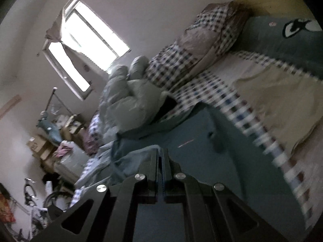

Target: Fold clothes

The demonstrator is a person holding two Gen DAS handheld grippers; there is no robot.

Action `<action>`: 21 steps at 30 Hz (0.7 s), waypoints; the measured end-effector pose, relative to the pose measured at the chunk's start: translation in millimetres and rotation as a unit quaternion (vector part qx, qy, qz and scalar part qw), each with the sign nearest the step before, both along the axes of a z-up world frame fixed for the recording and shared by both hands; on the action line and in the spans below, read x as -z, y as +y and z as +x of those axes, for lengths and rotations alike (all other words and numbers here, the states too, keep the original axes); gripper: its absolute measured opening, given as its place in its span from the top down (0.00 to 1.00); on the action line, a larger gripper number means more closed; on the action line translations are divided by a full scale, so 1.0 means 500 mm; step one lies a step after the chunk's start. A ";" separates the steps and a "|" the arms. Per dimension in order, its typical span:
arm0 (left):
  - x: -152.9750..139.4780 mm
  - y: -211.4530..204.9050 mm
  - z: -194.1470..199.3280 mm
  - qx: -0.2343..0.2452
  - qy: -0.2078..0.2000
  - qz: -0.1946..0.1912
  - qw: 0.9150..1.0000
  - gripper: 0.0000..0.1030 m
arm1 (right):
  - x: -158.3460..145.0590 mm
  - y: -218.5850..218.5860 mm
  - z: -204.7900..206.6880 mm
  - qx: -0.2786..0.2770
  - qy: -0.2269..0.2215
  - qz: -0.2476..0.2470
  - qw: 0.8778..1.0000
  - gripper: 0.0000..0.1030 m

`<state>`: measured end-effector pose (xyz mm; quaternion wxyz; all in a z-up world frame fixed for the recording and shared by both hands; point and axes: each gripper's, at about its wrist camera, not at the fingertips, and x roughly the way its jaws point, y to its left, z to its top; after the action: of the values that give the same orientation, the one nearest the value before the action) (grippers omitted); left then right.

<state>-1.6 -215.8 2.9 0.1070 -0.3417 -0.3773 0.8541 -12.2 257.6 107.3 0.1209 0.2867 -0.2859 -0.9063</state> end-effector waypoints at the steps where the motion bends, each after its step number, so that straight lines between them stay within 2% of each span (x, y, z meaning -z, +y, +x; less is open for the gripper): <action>1: 0.004 -0.001 -0.022 0.000 -0.001 0.002 1.000 0.34 | 0.010 0.010 -0.021 0.004 -0.007 0.003 1.000 1.00; 8: 0.047 -0.016 -0.140 -0.006 -0.025 0.027 0.999 0.34 | 0.098 0.062 -0.179 0.033 -0.050 0.036 0.998 1.00; 16: 0.099 -0.034 -0.202 -0.012 -0.043 0.049 0.998 0.30 | 0.155 0.102 -0.334 0.065 -0.075 0.114 0.988 1.00; 21: 0.104 -0.016 -0.227 -0.009 -0.058 0.028 0.998 0.27 | 0.178 0.097 -0.377 0.061 -0.079 0.126 0.987 1.00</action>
<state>-114.9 -223.7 -49.0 0.0865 -0.3840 -0.4095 0.8230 -200.8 305.9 18.2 0.0055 0.3522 -0.1951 -0.9153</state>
